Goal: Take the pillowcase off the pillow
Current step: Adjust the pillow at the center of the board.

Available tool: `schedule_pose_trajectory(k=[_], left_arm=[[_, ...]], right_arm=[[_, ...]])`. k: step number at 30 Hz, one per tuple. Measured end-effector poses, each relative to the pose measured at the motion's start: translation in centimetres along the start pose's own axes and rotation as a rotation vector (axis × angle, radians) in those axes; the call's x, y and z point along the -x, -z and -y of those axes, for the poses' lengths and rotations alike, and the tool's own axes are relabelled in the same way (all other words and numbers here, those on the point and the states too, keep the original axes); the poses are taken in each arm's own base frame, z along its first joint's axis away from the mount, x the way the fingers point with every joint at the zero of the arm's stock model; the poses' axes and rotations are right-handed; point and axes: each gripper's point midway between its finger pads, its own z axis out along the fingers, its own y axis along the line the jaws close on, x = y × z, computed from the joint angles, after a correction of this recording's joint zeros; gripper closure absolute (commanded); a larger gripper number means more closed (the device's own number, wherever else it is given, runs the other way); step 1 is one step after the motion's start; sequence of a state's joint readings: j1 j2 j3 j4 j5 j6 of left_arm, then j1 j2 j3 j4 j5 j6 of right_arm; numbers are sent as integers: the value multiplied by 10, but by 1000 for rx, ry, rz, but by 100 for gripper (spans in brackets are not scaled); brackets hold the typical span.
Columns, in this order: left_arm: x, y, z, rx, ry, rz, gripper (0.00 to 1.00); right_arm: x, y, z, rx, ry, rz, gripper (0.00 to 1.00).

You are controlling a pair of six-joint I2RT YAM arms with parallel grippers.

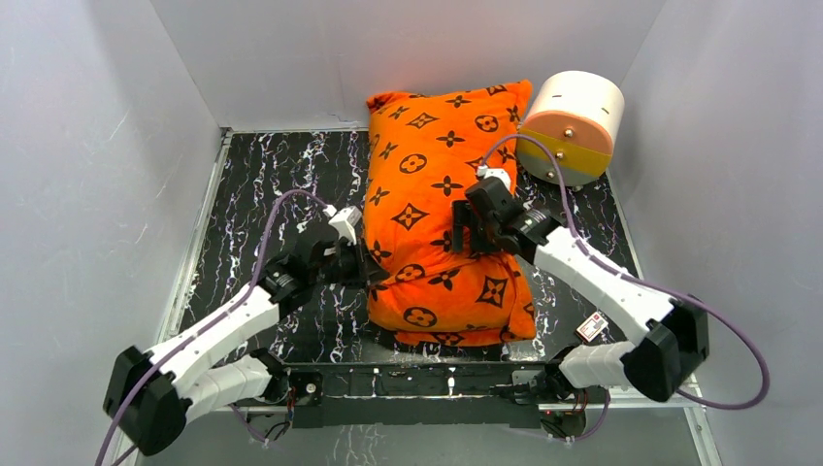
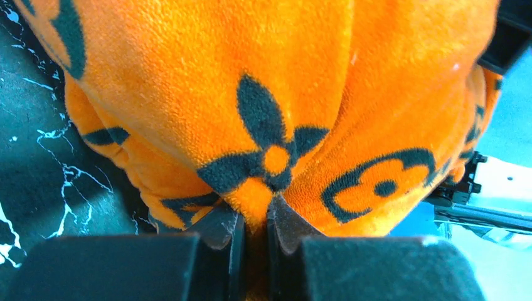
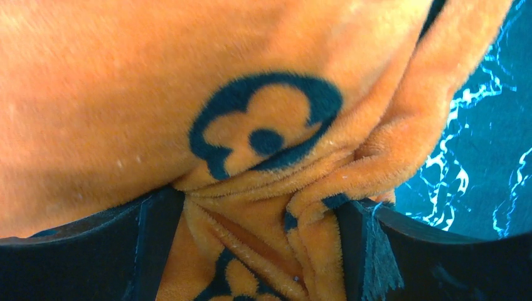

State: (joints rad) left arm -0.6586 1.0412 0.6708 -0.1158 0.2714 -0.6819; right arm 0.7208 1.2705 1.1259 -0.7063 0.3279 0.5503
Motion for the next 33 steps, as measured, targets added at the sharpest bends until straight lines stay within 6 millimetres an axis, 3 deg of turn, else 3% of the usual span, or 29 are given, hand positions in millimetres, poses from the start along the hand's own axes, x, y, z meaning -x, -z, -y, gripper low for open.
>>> schedule_pose_trajectory(k=[3, 6, 7, 9, 10, 15, 19, 23, 25, 27, 30, 33], left_arm=[[-5, 13, 9, -18, -5, 38, 100], [-23, 18, 22, -19, -46, 26, 100], [-32, 18, 25, -13, -66, 10, 90], [-44, 16, 32, 14, -113, -26, 54], [-49, 16, 38, 29, -147, -44, 45], [-49, 28, 78, 22, -274, -77, 13], [-23, 47, 105, -7, -342, -12, 7], [11, 60, 124, 6, -418, 69, 2], [24, 59, 131, 29, -464, 92, 2], [34, 51, 136, 59, -514, 101, 2], [44, 24, 137, 139, -604, 80, 2], [45, -9, 124, 238, -673, 42, 2]], right_arm=[[10, -6, -11, 7, 55, -39, 6], [20, -11, -24, 23, 114, -81, 4], [24, -13, -28, 27, 134, -94, 3], [35, -18, -36, 36, 169, -98, 2], [42, -20, -40, 34, 182, -92, 1], [82, -22, -37, -62, 192, 22, 1], [100, -3, -16, -168, 125, 146, 1], [75, 42, 21, -169, 2, 251, 1], [59, 70, 38, -116, -108, 333, 1], [44, 86, 50, -55, -222, 400, 2], [18, 91, 63, 2, -374, 436, 3], [-14, 70, 67, 7, -476, 376, 3]])
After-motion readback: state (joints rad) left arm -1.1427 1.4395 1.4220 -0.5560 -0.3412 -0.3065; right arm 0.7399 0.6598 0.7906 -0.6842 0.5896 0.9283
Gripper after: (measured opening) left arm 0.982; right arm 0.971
